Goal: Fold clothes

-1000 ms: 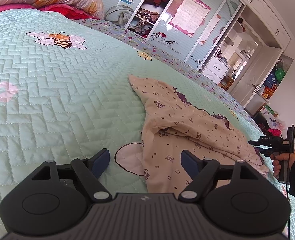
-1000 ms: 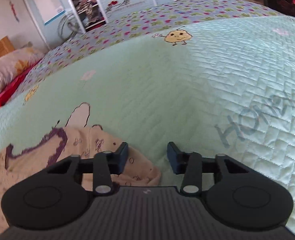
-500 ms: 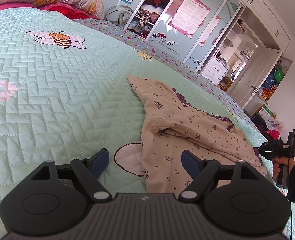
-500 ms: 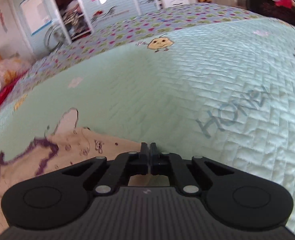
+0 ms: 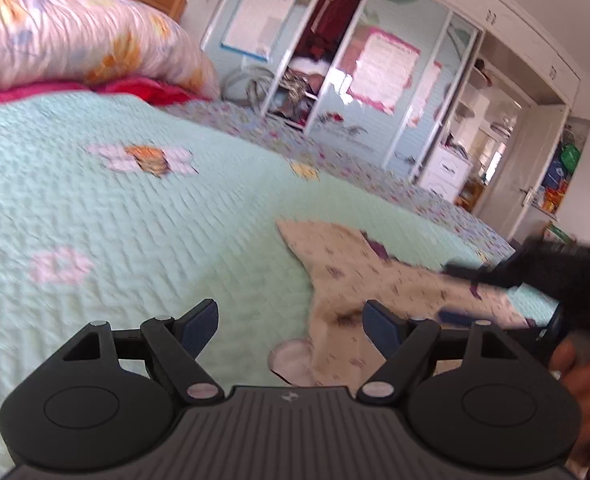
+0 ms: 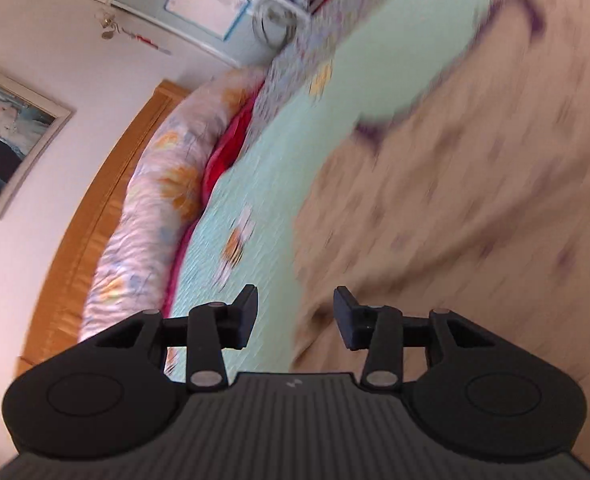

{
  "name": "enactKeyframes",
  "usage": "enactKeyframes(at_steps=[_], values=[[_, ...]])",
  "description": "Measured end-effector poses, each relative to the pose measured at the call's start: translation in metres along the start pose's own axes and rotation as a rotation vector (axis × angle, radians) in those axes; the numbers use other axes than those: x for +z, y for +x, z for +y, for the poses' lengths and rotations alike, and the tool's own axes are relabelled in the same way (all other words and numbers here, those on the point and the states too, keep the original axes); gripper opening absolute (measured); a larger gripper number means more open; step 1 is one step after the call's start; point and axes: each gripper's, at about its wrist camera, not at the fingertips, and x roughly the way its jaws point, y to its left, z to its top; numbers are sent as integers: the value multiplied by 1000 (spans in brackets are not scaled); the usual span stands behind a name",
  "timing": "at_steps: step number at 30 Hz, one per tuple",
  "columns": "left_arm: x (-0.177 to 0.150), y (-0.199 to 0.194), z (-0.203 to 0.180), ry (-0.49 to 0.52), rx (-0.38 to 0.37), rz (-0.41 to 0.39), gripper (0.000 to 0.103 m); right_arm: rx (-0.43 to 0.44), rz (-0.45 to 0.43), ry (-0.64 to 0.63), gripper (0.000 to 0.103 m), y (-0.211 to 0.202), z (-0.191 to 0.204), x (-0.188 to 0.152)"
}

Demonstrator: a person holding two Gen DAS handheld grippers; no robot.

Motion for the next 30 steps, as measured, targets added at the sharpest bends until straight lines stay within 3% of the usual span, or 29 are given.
enactKeyframes(at_steps=[2,6,7,8,9,13,16,20,22,25,30], values=[[4,1,14,-62,17,15,82,17,28,55,46,27,2,-21],[8,3,36,-161,52,48,82,3,-30,67,46,69,8,-28],[9,4,40,-173,59,56,82,-27,-41,43,36,79,11,-29],[10,3,42,-186,61,56,82,-63,-34,-2,10,86,18,-33],[11,2,45,-199,62,55,82,-100,-26,-48,9,93,24,-37],[15,-5,49,-213,44,43,82,-91,16,-229,10,88,48,-65],[14,-5,46,-206,28,55,82,-93,-28,-211,12,60,42,-59],[11,-2,33,-160,-14,55,82,-94,-88,-183,48,23,33,-52],[9,-1,22,-117,-53,59,82,-95,-118,-169,53,4,28,-48],[5,4,9,-60,-104,121,82,-190,-154,-158,53,-40,7,-26],[-2,-6,9,-99,-150,274,81,-201,-115,-61,56,-114,-25,-46]])
